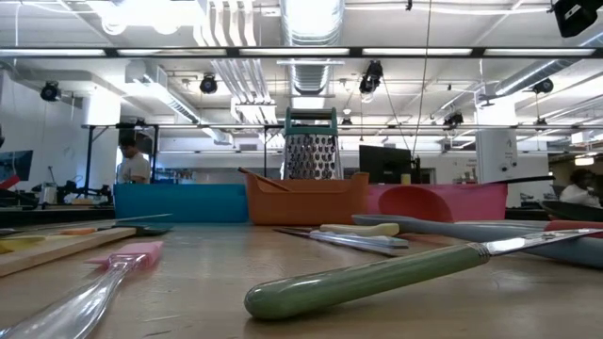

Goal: Pick & Place Kitchen Items
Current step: Put the pink spatula into the blue bin

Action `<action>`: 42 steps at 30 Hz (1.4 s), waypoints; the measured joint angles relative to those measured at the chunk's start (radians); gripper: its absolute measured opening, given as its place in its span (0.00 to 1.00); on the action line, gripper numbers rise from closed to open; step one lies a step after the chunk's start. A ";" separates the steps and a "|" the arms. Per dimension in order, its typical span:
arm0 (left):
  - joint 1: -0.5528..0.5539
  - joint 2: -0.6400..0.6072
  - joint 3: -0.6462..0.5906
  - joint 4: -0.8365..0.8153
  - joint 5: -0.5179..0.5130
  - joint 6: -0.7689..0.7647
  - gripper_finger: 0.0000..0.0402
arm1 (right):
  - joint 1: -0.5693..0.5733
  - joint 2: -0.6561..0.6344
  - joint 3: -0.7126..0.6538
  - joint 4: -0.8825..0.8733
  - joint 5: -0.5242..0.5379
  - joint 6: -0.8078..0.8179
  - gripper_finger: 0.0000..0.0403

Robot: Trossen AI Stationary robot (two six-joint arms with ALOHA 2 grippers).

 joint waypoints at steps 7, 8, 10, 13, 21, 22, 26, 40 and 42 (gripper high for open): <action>-0.014 0.131 0.252 -0.316 0.015 0.005 0.03 | 0.000 0.000 0.000 0.000 0.000 0.000 0.02; -0.021 0.144 0.270 -0.333 0.015 0.005 0.03 | 0.000 0.000 0.000 0.000 0.000 0.000 0.02; -0.040 0.167 0.289 -0.368 0.015 0.009 0.03 | 0.000 0.000 0.000 0.000 0.000 0.000 0.02; -0.081 0.195 0.289 -0.378 0.015 0.028 0.03 | 0.000 0.000 0.000 0.000 0.000 0.000 0.02; -0.180 0.241 0.232 -0.373 0.005 0.053 0.03 | 0.000 0.000 0.000 0.000 0.000 0.000 0.02; -0.188 0.246 0.223 -0.364 0.002 0.061 0.03 | 0.000 0.000 0.000 0.000 0.000 0.000 0.02; -0.204 0.264 0.177 -0.338 -0.004 0.091 0.03 | 0.000 0.000 0.000 0.000 0.000 0.000 0.02; -0.201 0.326 0.001 -0.106 -0.005 0.282 0.03 | 0.000 0.000 0.000 0.000 0.000 0.000 0.02; -0.201 0.346 -0.014 -0.104 -0.003 0.283 0.03 | 0.000 0.000 0.000 0.000 0.000 0.000 0.02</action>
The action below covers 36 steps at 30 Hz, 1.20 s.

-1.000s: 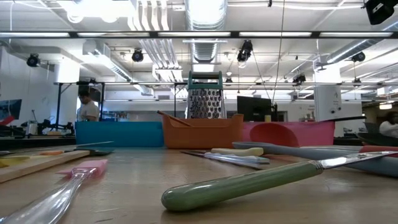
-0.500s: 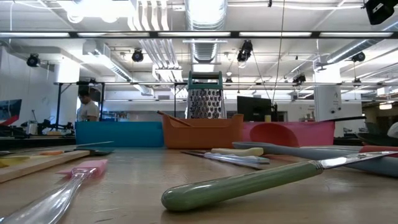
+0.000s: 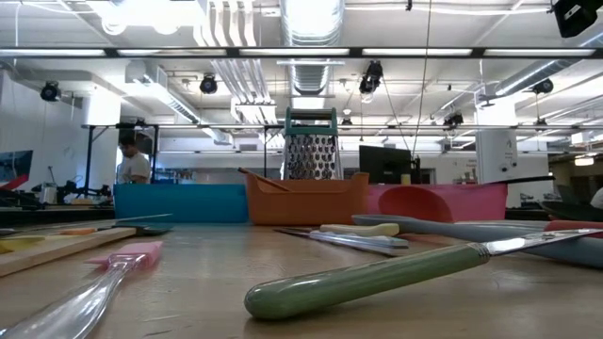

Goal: Pick & Place Kitchen Items
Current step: Put the pink spatula into the blue bin

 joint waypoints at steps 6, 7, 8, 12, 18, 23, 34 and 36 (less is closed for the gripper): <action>0.002 0.177 0.010 -0.074 0.007 0.044 0.03 | 0.000 0.000 0.000 0.001 0.000 0.000 0.02; -0.002 0.213 0.033 -0.100 0.009 0.067 0.03 | 0.000 0.001 0.000 0.001 -0.002 0.000 0.02; -0.005 0.249 0.064 -0.106 0.011 0.084 0.03 | 0.000 0.000 0.000 0.002 -0.001 0.000 0.02; -0.010 0.403 0.150 -0.213 0.020 0.105 0.03 | 0.000 0.001 0.000 0.002 -0.001 0.000 0.02; -0.018 0.499 0.274 -0.324 0.019 0.180 0.03 | 0.000 0.001 0.000 0.005 -0.001 0.000 0.02; -0.036 0.536 0.324 -0.357 0.020 0.208 0.04 | 0.000 0.000 0.000 0.005 0.000 0.000 0.02; -0.112 0.603 0.357 -0.373 0.086 0.260 0.25 | 0.000 0.000 0.000 0.006 0.000 0.000 0.02; -0.112 0.622 0.354 -0.379 0.079 0.239 0.32 | 0.000 0.000 0.000 0.006 0.000 0.000 0.02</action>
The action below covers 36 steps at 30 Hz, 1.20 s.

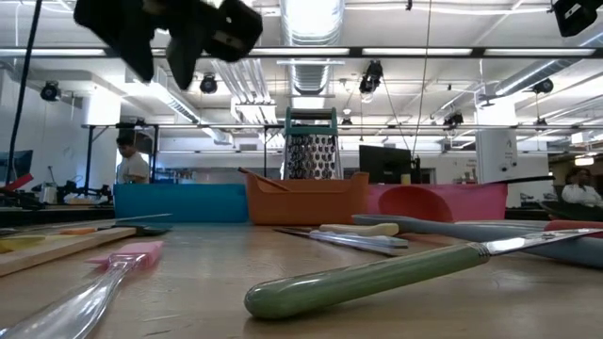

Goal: Pick & Place Kitchen Items
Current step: Put the pink spatula into the blue bin

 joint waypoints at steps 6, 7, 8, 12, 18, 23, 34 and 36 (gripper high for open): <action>0.000 0.044 -0.001 0.002 0.003 -0.039 0.52 | 0.000 0.000 0.000 0.000 0.000 0.000 0.02; 0.000 0.055 -0.002 0.001 0.003 -0.038 0.54 | 0.000 0.000 0.000 0.000 0.000 0.000 0.02; 0.000 0.064 -0.002 0.000 0.003 -0.038 0.56 | 0.000 0.000 0.000 0.000 0.000 0.000 0.02; -0.001 0.100 -0.002 0.002 0.003 -0.039 0.59 | 0.000 0.000 0.000 0.000 0.000 0.000 0.02; -0.003 0.156 -0.008 0.002 0.011 -0.044 0.58 | 0.000 0.000 0.000 0.000 0.000 0.000 0.02; -0.003 0.214 -0.010 0.010 0.011 -0.079 0.58 | 0.000 0.000 0.000 0.000 0.000 0.000 0.02; -0.007 0.326 -0.010 0.072 0.095 -0.126 0.58 | 0.000 0.000 0.000 0.000 0.000 0.000 0.02; -0.008 0.336 -0.009 0.078 0.095 -0.126 0.58 | 0.000 0.000 0.000 0.001 0.000 0.000 0.02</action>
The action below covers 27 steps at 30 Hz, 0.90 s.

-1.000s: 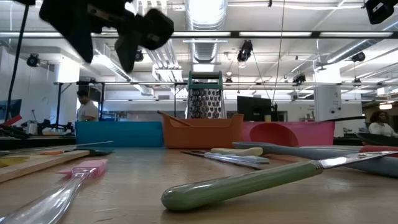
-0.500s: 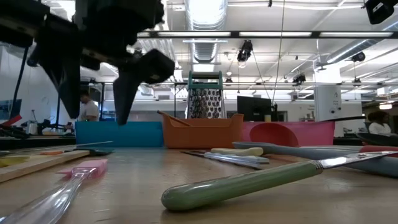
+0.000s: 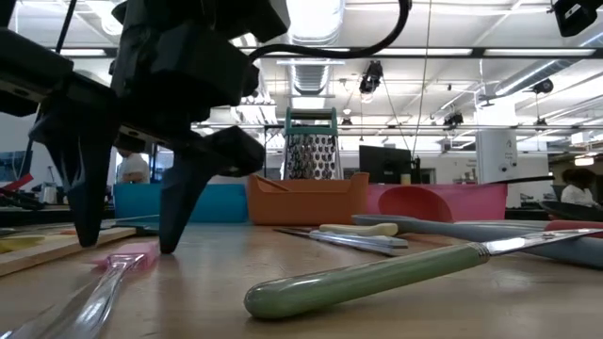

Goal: Pick & Place Kitchen Items
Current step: Put the pink spatula into the blue bin

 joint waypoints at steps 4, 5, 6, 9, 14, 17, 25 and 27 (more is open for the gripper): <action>-0.001 0.016 0.001 0.016 -0.019 0.004 0.58 | 0.000 0.000 0.000 0.000 0.000 0.000 0.02; -0.002 0.023 0.001 0.019 -0.027 0.008 0.58 | 0.000 0.000 0.000 0.000 0.000 0.000 0.02; -0.002 0.027 0.001 0.021 -0.034 0.011 0.58 | 0.000 0.000 0.000 0.000 0.000 0.000 0.02; -0.005 0.042 0.001 0.026 -0.043 0.035 0.58 | 0.000 0.000 0.000 0.000 0.000 0.000 0.02; -0.011 0.067 0.000 0.030 -0.075 0.091 0.49 | 0.000 0.000 0.000 0.000 0.000 0.000 0.02; -0.011 0.082 0.000 0.032 -0.084 0.105 0.38 | 0.000 0.000 0.000 0.000 0.000 0.000 0.02; -0.011 0.088 -0.001 0.019 -0.088 0.113 0.04 | 0.000 0.000 0.000 0.000 0.000 0.000 0.02; -0.011 0.076 -0.001 0.019 -0.088 0.113 0.04 | 0.000 0.000 0.000 0.000 0.000 0.000 0.02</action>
